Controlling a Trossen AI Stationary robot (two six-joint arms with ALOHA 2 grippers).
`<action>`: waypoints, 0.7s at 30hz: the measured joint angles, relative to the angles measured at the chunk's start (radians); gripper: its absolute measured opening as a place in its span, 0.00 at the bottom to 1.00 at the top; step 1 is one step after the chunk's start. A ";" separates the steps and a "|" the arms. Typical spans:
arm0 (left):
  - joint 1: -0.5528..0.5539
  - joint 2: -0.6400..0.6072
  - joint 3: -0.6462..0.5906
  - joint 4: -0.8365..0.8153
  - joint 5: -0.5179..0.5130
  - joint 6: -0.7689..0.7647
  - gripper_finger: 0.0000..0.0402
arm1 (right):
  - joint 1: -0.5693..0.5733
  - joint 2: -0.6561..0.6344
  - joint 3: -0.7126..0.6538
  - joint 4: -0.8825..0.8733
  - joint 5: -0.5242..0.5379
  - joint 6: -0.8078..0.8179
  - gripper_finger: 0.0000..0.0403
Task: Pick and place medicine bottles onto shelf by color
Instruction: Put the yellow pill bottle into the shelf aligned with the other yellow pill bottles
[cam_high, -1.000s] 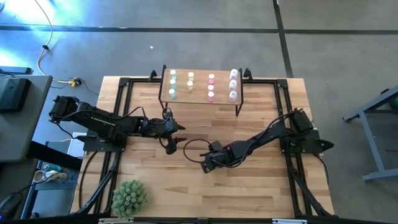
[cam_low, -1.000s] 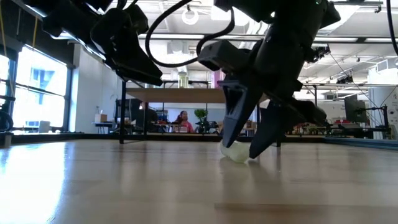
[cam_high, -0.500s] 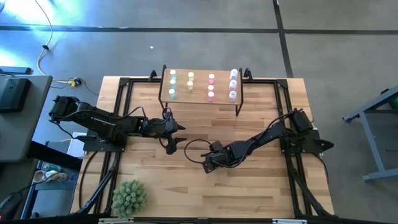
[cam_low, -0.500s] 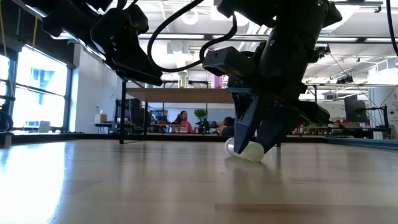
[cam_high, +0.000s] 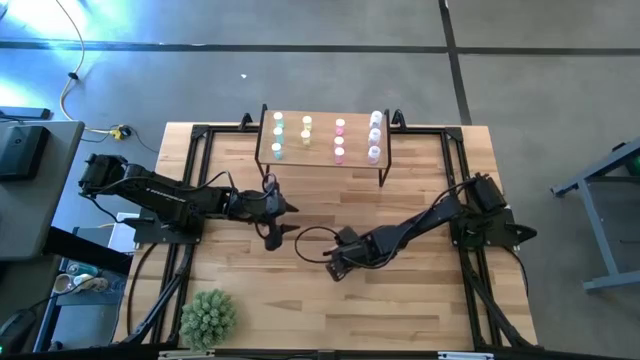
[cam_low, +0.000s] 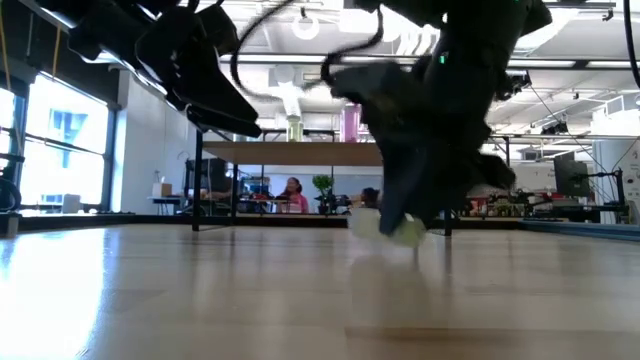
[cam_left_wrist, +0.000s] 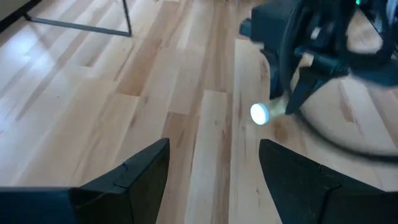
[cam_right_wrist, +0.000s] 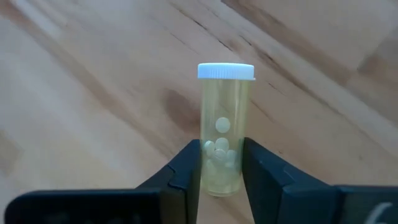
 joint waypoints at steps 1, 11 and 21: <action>0.000 0.000 0.000 0.000 0.008 0.012 0.59 | 0.000 -0.015 0.000 0.006 0.021 -0.022 0.22; 0.000 0.000 0.000 0.136 0.155 0.069 0.59 | 0.010 -0.202 0.000 0.046 0.251 -0.312 0.22; 0.000 0.000 0.000 0.384 0.172 0.072 0.59 | 0.008 -0.368 0.002 0.258 0.298 -0.755 0.22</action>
